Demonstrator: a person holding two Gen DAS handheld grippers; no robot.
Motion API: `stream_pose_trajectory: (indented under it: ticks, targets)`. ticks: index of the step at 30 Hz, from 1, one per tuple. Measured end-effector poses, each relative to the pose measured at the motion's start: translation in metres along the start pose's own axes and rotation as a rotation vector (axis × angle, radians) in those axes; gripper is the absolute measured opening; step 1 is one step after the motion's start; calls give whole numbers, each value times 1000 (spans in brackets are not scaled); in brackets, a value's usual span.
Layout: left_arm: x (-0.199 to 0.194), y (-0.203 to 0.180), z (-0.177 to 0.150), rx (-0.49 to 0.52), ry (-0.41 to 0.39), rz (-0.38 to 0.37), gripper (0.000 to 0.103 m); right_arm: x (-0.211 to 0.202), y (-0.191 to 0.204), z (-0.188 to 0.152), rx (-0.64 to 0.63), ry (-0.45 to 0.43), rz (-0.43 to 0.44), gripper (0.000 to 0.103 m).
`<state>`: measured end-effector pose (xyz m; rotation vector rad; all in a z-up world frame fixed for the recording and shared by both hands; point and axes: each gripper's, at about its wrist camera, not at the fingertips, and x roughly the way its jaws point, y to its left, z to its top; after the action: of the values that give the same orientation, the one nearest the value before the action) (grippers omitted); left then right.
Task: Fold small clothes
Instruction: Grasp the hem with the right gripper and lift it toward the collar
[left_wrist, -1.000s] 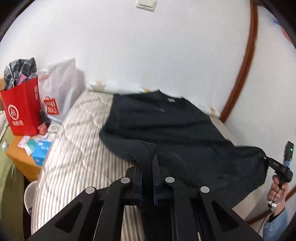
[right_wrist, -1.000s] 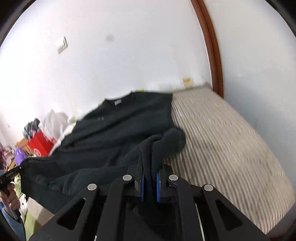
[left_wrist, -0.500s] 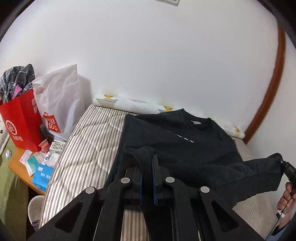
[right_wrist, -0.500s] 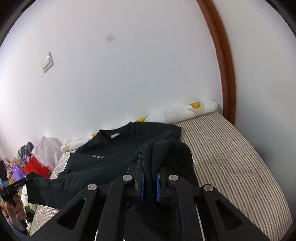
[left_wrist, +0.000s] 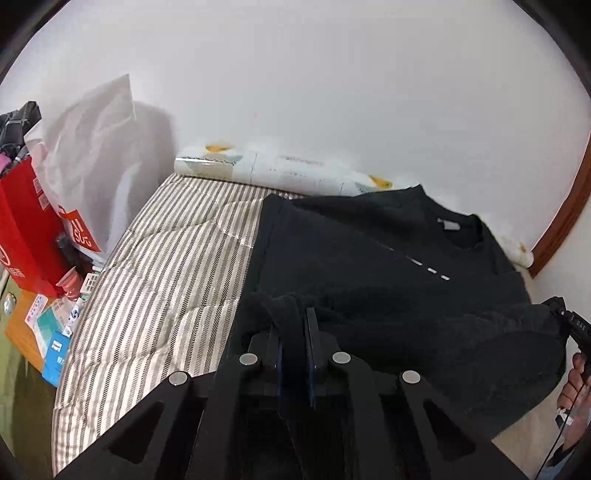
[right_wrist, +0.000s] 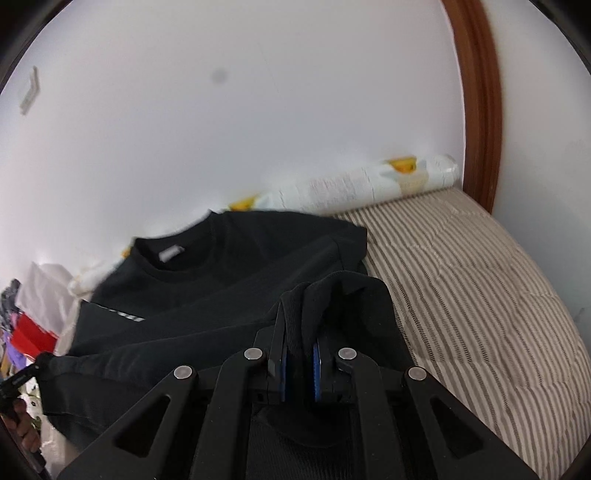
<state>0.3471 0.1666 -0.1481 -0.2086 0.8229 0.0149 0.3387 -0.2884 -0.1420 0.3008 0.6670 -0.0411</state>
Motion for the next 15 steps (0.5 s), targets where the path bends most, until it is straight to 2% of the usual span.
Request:
stream_pose_trajectory:
  ticks: [5, 8, 9, 10, 11, 12, 15]
  targets:
    - [11, -1, 0, 9, 25, 15, 12, 31, -8, -2, 12, 97, -30, 14]
    - [7, -3, -2, 38, 28, 8, 15, 22, -15, -7, 20, 127, 27, 23]
    - [1, -3, -4, 47, 29, 0, 21, 11, -17, -9, 12, 122, 39, 28]
    - [-1, -2, -5, 48, 33, -4, 26, -2, -18, -11, 5, 114, 44, 40]
    - [-6, -1, -8, 49, 38, -12, 39, -14, -20, -13, -2, 106, 50, 45]
    - [-13, 2, -13, 50, 38, -20, 47, -33, -24, -19, -11, 86, 56, 50]
    - [-31, 10, -30, 56, 35, -40, 51, -67, -33, -32, -38, 72, 18, 51]
